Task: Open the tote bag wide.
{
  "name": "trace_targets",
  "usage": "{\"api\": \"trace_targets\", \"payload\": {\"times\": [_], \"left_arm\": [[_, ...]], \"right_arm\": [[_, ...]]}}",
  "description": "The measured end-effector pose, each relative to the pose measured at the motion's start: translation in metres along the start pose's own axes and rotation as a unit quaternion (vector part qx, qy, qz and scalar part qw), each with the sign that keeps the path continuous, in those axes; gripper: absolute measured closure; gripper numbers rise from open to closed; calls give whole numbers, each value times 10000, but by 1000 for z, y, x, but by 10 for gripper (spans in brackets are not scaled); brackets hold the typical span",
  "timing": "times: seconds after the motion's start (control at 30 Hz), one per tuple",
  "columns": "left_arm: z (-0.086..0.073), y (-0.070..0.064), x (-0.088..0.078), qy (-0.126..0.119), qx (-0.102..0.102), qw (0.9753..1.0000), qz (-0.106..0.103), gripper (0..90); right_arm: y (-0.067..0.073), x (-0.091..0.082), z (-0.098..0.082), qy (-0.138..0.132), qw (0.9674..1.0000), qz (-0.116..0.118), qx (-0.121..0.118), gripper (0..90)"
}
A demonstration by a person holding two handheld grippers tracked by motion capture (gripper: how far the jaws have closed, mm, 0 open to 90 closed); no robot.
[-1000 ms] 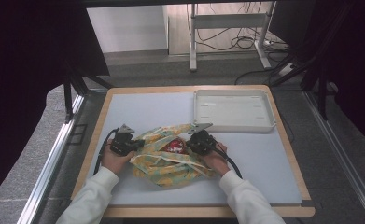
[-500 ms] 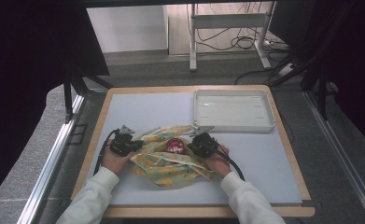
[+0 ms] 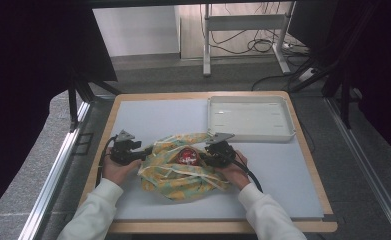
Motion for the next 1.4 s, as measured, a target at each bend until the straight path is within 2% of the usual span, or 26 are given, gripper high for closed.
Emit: {"api": "trace_targets", "payload": {"times": [0.07,0.17,0.33,0.43,0.53,0.6,0.73,0.87,0.97,1.07,1.13,1.27,1.33,1.4], "left_arm": [[5,1,-6,-83,-71,9999,-27,304],[10,2,-15,-205,-77,9997,-82,284],[17,0,-26,-338,-103,9992,-182,287],[20,-4,-34,-408,-143,9986,-294,323],[23,-9,-42,-418,-133,9981,-429,411],[25,-14,-46,-386,-64,9980,-488,513],[32,-32,-53,-424,160,9954,-844,745],[35,-57,-53,-261,409,9907,-1271,879],[35,-75,-48,-103,611,9863,-1526,900],[34,-91,-41,74,831,9819,-1699,900],[31,-98,-34,206,951,9806,-1703,900],[22,-107,-22,481,1029,9779,-1755,900],[17,-108,-18,601,1034,9773,-1751,900],[13,-107,-15,710,983,9777,-1716,900]], "right_arm": [[-1,-4,5,-183,9998,-41,55,493],[-3,-12,13,-397,9990,-98,179,453],[-3,-25,21,-613,9978,-65,260,437],[-3,-33,25,-700,9970,-30,313,436],[-1,-43,28,-752,9966,22,342,437],[1,-50,30,-783,9963,50,362,452],[8,-64,32,-791,9960,218,349,575],[21,-73,29,-621,9966,506,200,750],[31,-76,26,-484,9964,684,114,831],[40,-74,26,-398,9959,810,33,869],[43,-71,26,-343,9959,834,-13,878],[42,-63,22,-226,9967,779,-55,888],[40,-59,21,-194,9969,767,-15,889],[38,-56,20,-143,9970,755,8,889]]}}
Point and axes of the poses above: each handheld gripper's, and its own axes: x roughly forward along the jaws, z roughly out of its top, y roughly to its left, the point moved 6 cm from there along x, roughly forward along the jaws, and after that the axes turned 12 degrees about -y, right-handed, at the moved point
